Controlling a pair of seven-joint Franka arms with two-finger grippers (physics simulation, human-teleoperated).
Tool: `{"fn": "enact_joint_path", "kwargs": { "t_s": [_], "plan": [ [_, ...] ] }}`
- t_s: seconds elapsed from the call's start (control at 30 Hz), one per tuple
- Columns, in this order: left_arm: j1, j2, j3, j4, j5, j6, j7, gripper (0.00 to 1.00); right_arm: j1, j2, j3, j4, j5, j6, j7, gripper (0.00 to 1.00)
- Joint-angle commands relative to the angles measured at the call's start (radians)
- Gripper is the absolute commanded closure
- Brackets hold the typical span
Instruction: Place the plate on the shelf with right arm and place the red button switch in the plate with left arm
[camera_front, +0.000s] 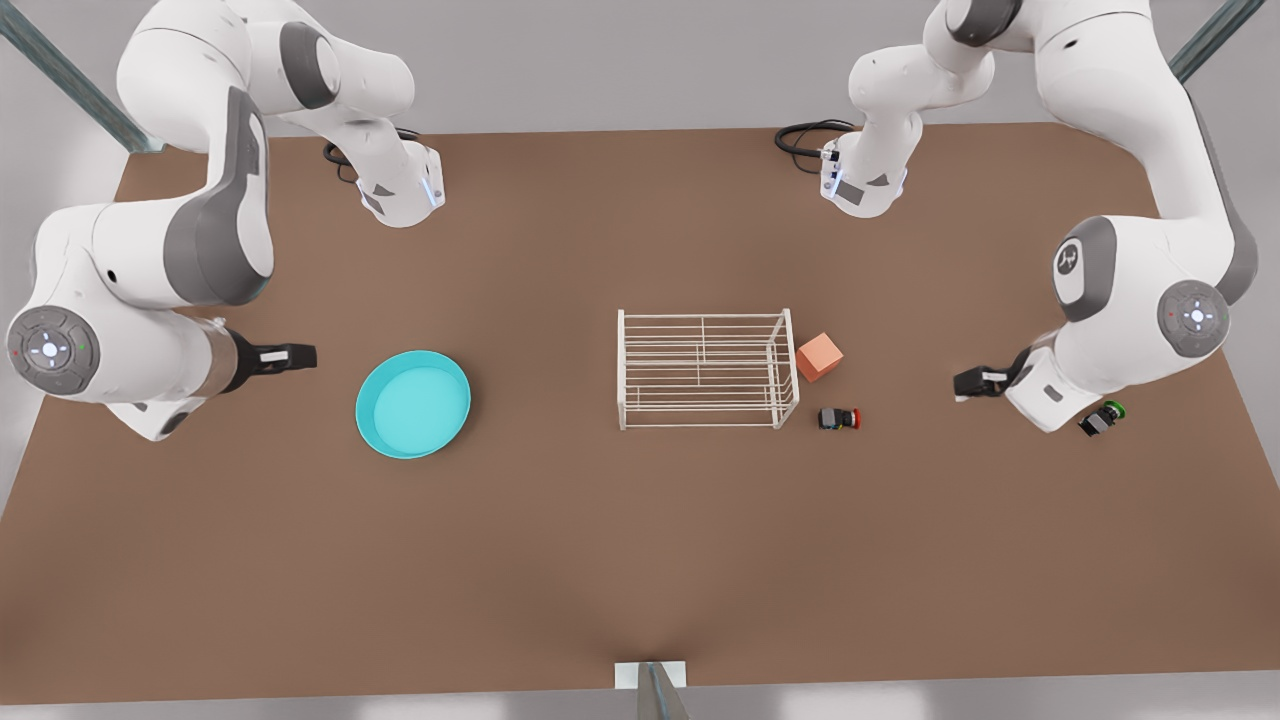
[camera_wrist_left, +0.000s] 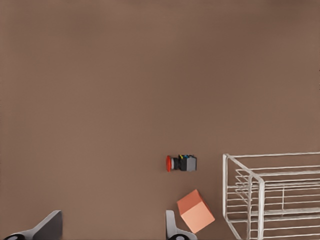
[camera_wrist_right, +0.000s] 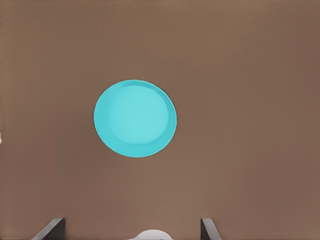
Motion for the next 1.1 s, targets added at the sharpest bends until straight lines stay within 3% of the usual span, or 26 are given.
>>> {"fn": "enact_joint_path", "kwargs": {
  "t_s": [0.0, 0.07, 0.2, 0.27, 0.33, 0.4, 0.47, 0.6, 0.73, 0.8, 0.87, 0.97, 1.0, 1.07],
  "plan": [
    [0.001, -0.001, -0.001, 0.001, -0.006, 0.184, -0.016, 0.0, 0.003, 0.001, -0.002, 0.001, 0.013, -0.007, -0.019, 0.0],
    [0.003, 0.001, -0.004, -0.001, -0.003, 0.186, -0.016, 0.0, 0.01, 0.015, -0.002, -0.02, 0.016, 0.016, -0.018, 0.0],
    [0.0, 0.002, -0.006, -0.001, -0.003, 0.186, -0.018, 0.0, 0.011, -0.005, 0.005, -0.315, 0.062, 0.332, -0.03, 0.0],
    [-0.003, 0.002, -0.007, -0.001, -0.001, 0.186, -0.019, 0.0, 0.01, -0.013, 0.005, -0.384, 0.064, 0.405, -0.05, 0.0],
    [-0.017, 0.002, -0.01, -0.001, 0.002, 0.186, -0.206, 0.0, -0.018, -0.053, -0.002, -0.565, 0.111, 0.588, -0.162, 0.0],
    [-0.032, 0.019, -0.012, -0.001, -0.006, 0.186, -0.574, 0.0, -0.052, -0.045, -0.002, -0.591, 0.125, 0.619, -0.209, 0.0],
    [-0.06, 0.031, -0.012, -0.013, -0.004, 0.334, -1.124, 0.0, -0.095, 0.002, -0.006, -0.611, 0.125, 0.64, -0.259, 0.0],
    [-0.075, 0.053, -0.01, -0.009, -0.044, 0.327, -1.513, 0.0, -0.132, 0.03, -0.046, -0.771, 0.186, 0.797, -0.432, 0.0],
    [-0.15, 0.099, -0.012, -0.007, -0.035, 0.33, -1.681, 0.0, -0.139, 0.071, -0.063, -0.863, 0.28, 0.92, -0.581, 0.0],
    [-0.183, 0.116, -0.012, -0.067, -0.001, 0.422, -1.779, 0.0, -0.136, 0.076, -0.061, -0.912, 0.28, 1.005, -0.636, 0.0],
    [-0.204, 0.113, -0.012, -0.128, -0.004, 0.448, -1.825, 0.0, -0.133, 0.03, -0.064, -1.024, 0.331, 1.136, -0.723, 0.0],
    [-0.22, 0.1, -0.012, -0.219, -0.003, 0.523, -1.854, 0.0, -0.116, 0.024, -0.074, -1.051, 0.325, 1.212, -0.733, 0.0],
    [-0.22, 0.099, -0.01, -0.219, -0.001, 0.525, -1.854, 0.0, -0.096, -0.037, -0.097, -1.159, 0.337, 1.349, -0.73, 0.0],
    [-0.218, 0.099, -0.009, -0.22, 0.011, 0.541, -1.856, 0.0, -0.081, -0.071, -0.129, -1.205, 0.367, 1.424, -0.733, 0.0]
  ]
}}
